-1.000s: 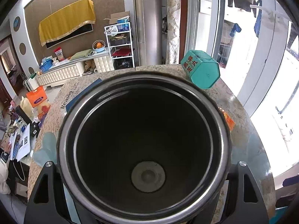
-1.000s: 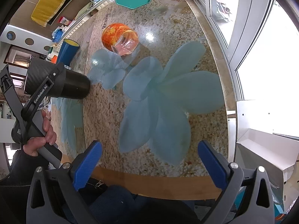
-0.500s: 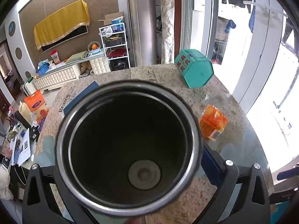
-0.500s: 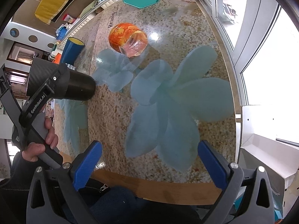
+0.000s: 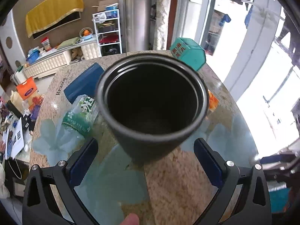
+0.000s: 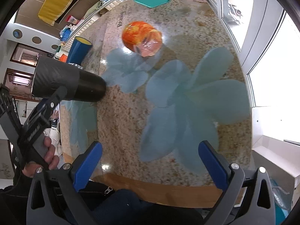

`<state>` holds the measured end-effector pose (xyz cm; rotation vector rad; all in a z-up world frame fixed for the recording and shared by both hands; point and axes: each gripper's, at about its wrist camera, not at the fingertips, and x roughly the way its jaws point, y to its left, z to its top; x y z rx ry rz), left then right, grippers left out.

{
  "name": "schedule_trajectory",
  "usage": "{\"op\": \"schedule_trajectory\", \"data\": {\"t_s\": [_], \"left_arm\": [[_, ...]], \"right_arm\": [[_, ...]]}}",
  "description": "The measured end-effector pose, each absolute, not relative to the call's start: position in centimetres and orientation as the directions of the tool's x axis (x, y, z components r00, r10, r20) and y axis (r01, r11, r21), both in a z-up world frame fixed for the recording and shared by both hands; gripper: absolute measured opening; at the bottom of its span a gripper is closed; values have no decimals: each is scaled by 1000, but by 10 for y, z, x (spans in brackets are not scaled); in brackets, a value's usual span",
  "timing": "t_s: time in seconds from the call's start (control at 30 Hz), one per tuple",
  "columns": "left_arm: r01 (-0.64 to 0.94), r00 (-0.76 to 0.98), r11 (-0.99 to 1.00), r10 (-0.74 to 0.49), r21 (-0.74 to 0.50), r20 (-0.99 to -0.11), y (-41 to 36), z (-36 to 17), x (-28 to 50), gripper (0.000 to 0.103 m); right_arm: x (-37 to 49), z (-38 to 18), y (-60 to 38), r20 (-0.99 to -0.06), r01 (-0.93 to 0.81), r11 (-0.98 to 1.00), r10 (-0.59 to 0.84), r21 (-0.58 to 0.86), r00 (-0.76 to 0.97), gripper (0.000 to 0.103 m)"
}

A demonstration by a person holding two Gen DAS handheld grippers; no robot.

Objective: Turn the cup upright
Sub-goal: 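Lower the upright tumbler onto the table and open the left gripper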

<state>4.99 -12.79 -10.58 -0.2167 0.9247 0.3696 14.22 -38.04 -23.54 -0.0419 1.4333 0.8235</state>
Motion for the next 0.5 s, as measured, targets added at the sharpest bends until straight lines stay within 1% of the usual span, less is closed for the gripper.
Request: {"op": "schedule_trajectory", "data": {"t_s": [0.1,0.2,0.3,0.43,0.5], "left_arm": [[-355,548,934,178,-35,-818,-122,-102,39,103],[-326,553,943,127,-73,-824,-110,-97,26,103],[-304,549,952,149,-31,-822,-99,-89,17,103],[-254,548,966,106,-45,-830,-77,-76,3,103],[-238,533,971,119,-14,-838,-69,-72,-1,103]], "right_arm": [[133,-231,-366,-873,-519,730,483,444,-68,103],[121,-222,-351,-867,-526,727,497,442,-40,103],[110,-212,-337,-853,-532,718,522,449,-15,103],[100,-194,-318,-833,-531,723,551,441,59,103],[92,-179,-306,-817,-544,723,566,426,113,103]]}}
